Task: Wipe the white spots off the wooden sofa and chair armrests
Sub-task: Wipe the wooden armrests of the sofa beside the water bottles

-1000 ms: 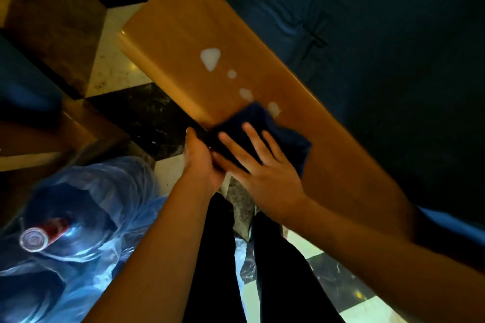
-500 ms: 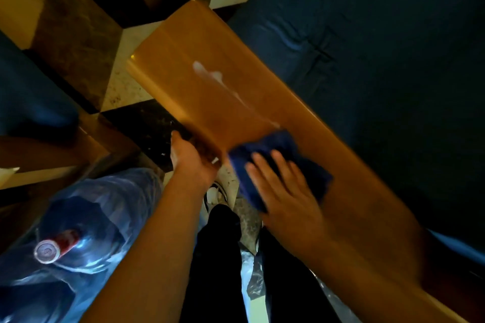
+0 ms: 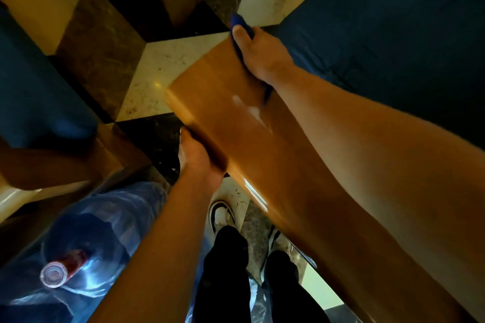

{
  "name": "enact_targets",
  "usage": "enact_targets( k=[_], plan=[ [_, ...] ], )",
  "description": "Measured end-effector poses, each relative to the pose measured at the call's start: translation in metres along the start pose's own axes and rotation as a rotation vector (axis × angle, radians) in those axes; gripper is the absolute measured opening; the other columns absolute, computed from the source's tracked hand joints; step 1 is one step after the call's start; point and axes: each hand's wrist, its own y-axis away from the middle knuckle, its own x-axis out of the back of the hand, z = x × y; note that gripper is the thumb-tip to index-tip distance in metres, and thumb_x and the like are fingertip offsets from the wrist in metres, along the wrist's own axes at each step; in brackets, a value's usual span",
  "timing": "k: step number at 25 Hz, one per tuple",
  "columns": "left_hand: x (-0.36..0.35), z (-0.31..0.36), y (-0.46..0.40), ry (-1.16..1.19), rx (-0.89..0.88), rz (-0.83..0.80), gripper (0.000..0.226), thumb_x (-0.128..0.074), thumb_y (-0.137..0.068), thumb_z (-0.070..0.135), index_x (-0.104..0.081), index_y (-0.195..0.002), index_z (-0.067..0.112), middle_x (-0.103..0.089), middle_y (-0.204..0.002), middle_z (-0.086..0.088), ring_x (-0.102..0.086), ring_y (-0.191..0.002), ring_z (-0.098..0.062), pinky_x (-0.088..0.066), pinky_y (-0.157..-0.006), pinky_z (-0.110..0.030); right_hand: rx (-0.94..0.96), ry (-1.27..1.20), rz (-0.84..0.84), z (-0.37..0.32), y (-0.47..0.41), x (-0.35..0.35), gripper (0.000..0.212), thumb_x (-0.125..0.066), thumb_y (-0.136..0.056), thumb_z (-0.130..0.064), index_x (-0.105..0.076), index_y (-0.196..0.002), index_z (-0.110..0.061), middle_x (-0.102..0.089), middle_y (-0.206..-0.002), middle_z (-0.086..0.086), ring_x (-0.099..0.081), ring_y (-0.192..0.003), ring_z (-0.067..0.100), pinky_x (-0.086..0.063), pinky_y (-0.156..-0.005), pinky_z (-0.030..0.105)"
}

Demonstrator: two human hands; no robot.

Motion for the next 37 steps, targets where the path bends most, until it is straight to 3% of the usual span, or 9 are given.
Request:
enact_targets(
  k=[3, 5, 9, 15, 19, 21, 26, 31, 37],
  plan=[
    [0.001, 0.015, -0.005, -0.107, 0.029, 0.137, 0.054, -0.031, -0.103, 0.060, -0.053, -0.143, 0.031, -0.067, -0.133, -0.014, -0.065, -0.114, -0.039, -0.051, -0.098, -0.065, 0.216, 0.160, 0.005, -0.009, 0.013, 0.000, 0.057, -0.028, -0.106, -0.055, -0.047, -0.149, -0.022, -0.051, -0.152, 0.008, -0.051, -0.135, 0.035, -0.043, -0.101, 0.046],
    [0.007, 0.021, -0.008, -0.072, 0.059, 0.143, 0.062, -0.029, -0.102, 0.063, -0.059, -0.137, 0.023, -0.070, -0.127, -0.016, -0.067, -0.112, -0.037, -0.050, -0.101, -0.062, 0.544, 0.435, 0.023, 0.014, 0.067, -0.003, 0.059, -0.028, -0.107, -0.054, -0.033, -0.160, -0.029, -0.029, -0.169, 0.000, -0.026, -0.155, 0.035, -0.026, -0.123, 0.052],
    [0.020, 0.035, -0.013, -0.024, 0.074, 0.144, 0.073, -0.024, -0.100, 0.068, -0.068, -0.106, 0.010, -0.075, -0.106, -0.018, -0.071, -0.099, -0.033, -0.055, -0.089, -0.050, 1.009, 0.614, -0.254, 0.050, 0.121, 0.014, 0.060, -0.034, -0.105, -0.061, -0.030, -0.160, -0.037, -0.017, -0.173, -0.005, -0.005, -0.160, 0.031, -0.010, -0.128, 0.052],
    [0.028, 0.049, -0.018, 0.039, 0.071, 0.074, 0.073, -0.024, -0.099, 0.070, -0.067, -0.108, 0.011, -0.071, -0.116, -0.017, -0.065, -0.111, -0.035, -0.050, -0.092, -0.052, 0.286, 0.502, 0.118, -0.062, 0.047, -0.045, 0.051, -0.032, -0.103, -0.055, -0.054, -0.144, -0.033, -0.049, -0.156, 0.004, -0.024, -0.152, 0.042, -0.014, -0.124, 0.059],
    [0.032, 0.059, -0.020, 0.180, 0.098, 0.004, 0.071, -0.023, -0.100, 0.068, -0.066, -0.114, 0.012, -0.070, -0.117, -0.016, -0.068, -0.096, -0.030, -0.051, -0.083, -0.044, 0.903, 0.631, -0.108, -0.017, 0.137, -0.047, 0.051, -0.048, -0.102, -0.043, -0.045, -0.152, -0.036, -0.035, -0.166, 0.001, -0.016, -0.157, 0.040, -0.014, -0.126, 0.059],
    [0.034, 0.063, -0.024, 0.171, 0.082, -0.026, 0.074, -0.023, -0.100, 0.068, -0.065, -0.117, 0.009, -0.072, -0.111, -0.016, -0.072, -0.086, -0.028, -0.053, -0.083, -0.043, 0.999, 0.668, -0.173, -0.004, 0.132, -0.028, 0.060, -0.054, -0.098, -0.050, -0.041, -0.155, -0.038, -0.032, -0.167, 0.000, -0.014, -0.158, 0.037, -0.011, -0.128, 0.056],
    [0.036, 0.062, -0.017, 0.149, 0.054, -0.058, 0.073, -0.023, -0.101, 0.067, -0.064, -0.115, 0.008, -0.070, -0.123, -0.018, -0.065, -0.112, -0.036, -0.051, -0.091, -0.051, 0.488, 0.611, 0.062, -0.084, 0.071, -0.069, 0.054, -0.047, -0.092, -0.056, -0.061, -0.137, -0.031, -0.062, -0.140, 0.001, -0.041, -0.143, 0.038, -0.016, -0.123, 0.057],
    [0.041, 0.045, 0.012, 0.253, -0.003, -0.061, 0.072, -0.024, -0.103, 0.063, -0.056, -0.137, 0.007, -0.065, -0.131, -0.020, -0.062, -0.122, -0.036, -0.049, -0.099, -0.050, 0.671, 0.634, 0.053, -0.017, 0.167, -0.069, 0.066, -0.048, -0.097, -0.025, -0.031, -0.161, -0.029, -0.026, -0.170, 0.005, -0.010, -0.158, 0.042, -0.008, -0.126, 0.060],
    [0.036, -0.036, 0.054, 0.008, 0.009, 0.040, 0.080, -0.020, -0.101, 0.067, -0.057, -0.138, 0.006, -0.064, -0.134, -0.019, -0.065, -0.115, -0.037, -0.054, -0.087, -0.050, 0.534, 0.658, 0.125, 0.110, 0.305, -0.044, 0.089, -0.065, -0.093, -0.019, -0.014, -0.165, -0.033, -0.015, -0.173, 0.001, -0.015, -0.158, 0.039, -0.013, -0.127, 0.059]
  ],
)
